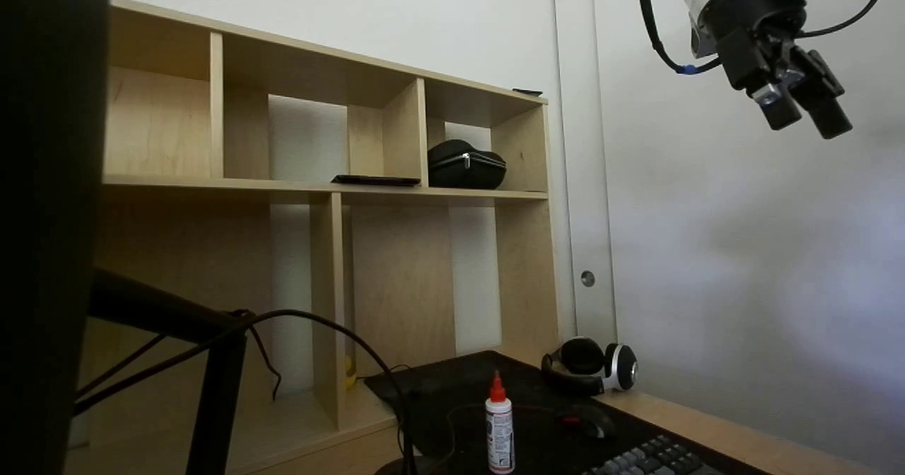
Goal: Press the button on the left corner of the keyboard
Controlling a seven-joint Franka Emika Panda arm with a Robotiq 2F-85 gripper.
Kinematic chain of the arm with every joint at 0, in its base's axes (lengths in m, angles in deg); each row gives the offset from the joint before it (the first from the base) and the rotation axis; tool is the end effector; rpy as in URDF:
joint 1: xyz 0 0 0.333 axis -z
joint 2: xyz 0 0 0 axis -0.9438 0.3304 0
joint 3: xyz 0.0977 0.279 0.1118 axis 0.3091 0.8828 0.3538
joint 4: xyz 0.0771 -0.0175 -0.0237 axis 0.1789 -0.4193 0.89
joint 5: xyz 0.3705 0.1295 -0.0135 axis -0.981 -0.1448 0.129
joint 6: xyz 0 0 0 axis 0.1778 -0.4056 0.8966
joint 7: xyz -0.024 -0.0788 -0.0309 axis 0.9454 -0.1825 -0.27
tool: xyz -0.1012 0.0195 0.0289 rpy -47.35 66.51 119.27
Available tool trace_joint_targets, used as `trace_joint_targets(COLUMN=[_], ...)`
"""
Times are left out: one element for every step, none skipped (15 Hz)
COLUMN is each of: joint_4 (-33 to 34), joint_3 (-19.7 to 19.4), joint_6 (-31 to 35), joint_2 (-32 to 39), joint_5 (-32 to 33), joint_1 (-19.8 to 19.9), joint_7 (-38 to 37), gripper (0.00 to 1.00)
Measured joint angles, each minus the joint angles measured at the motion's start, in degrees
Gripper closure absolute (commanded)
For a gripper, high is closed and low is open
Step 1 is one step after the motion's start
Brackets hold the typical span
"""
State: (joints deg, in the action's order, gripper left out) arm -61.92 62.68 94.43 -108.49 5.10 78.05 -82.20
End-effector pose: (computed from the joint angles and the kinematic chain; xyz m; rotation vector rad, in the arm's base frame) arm 0.2846 -0.1149 0.5809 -3.0506 0.2797 0.4418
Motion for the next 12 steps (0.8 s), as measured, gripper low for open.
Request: trace_joint_targets(joint_4=[0.0, 0.0, 0.0, 0.0, 0.0, 0.0, 0.0, -0.1, -0.1, -0.1, -0.1, -0.1], joint_3=[-0.1, -0.1, -0.1, -0.1, -0.1, -0.2, -0.2, -0.2, -0.2, -0.2, -0.2, -0.2], joint_6=[0.0, 0.0, 0.0, 0.0, 0.0, 0.9, 2.5, 4.5, 6.2, 6.2, 6.1, 6.0], joint_2=[0.0, 0.0, 0.0, 0.0, 0.0, 0.0, -0.1, -0.1, -0.2, -0.2, -0.2, -0.2], joint_5=[-0.3, -0.4, -0.4, -0.7, -1.6, -2.8, -3.8, -4.5, -5.0, -5.2, -5.3, -5.3], joint_1=[0.0, 0.0, 0.0, 0.0, 0.0, 0.1, 0.2, 0.3, 0.4, 0.4, 0.4, 0.4], joint_7=[0.0, 0.0, 0.0, -0.4, -1.3, -2.7, -4.2, -5.6, -6.5, -6.7, -6.7, -6.7], gripper=[0.0, 0.0, 0.0, 0.0, 0.0, 0.0, 0.0, 0.0, 0.0, 0.0, 0.0, 0.0])
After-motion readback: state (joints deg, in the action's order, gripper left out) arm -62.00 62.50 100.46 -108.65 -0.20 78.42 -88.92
